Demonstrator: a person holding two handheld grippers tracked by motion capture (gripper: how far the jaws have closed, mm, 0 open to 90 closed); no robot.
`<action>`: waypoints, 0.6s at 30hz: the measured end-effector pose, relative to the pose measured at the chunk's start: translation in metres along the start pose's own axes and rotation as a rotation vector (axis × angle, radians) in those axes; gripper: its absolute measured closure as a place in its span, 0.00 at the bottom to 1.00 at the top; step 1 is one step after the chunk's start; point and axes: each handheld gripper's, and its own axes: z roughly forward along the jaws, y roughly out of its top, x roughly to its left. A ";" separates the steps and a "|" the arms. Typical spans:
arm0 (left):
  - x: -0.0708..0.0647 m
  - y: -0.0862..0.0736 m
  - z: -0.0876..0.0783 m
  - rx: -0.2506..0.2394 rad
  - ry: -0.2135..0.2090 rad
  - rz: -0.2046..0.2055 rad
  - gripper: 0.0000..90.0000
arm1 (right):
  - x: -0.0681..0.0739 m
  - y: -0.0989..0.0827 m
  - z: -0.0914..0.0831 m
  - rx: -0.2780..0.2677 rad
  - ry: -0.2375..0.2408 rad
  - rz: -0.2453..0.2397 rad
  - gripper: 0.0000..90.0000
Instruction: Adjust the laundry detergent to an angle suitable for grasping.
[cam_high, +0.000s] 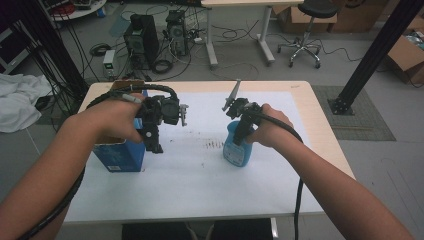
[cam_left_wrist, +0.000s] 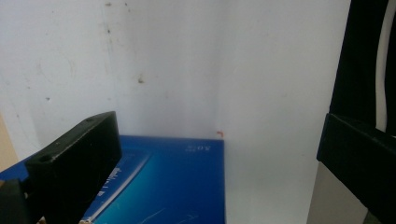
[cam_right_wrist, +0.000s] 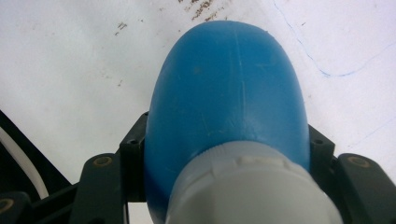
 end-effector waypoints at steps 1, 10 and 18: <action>0.000 0.000 0.000 0.000 0.000 0.000 0.00 | 0.000 0.000 0.000 0.000 0.000 0.000 0.42; -0.001 -0.001 0.002 -0.001 -0.003 0.001 0.00 | 0.005 0.004 0.001 0.014 -0.015 -0.008 0.42; -0.001 -0.003 0.002 -0.001 -0.003 -0.004 0.00 | 0.006 0.005 0.001 0.031 -0.022 -0.011 0.42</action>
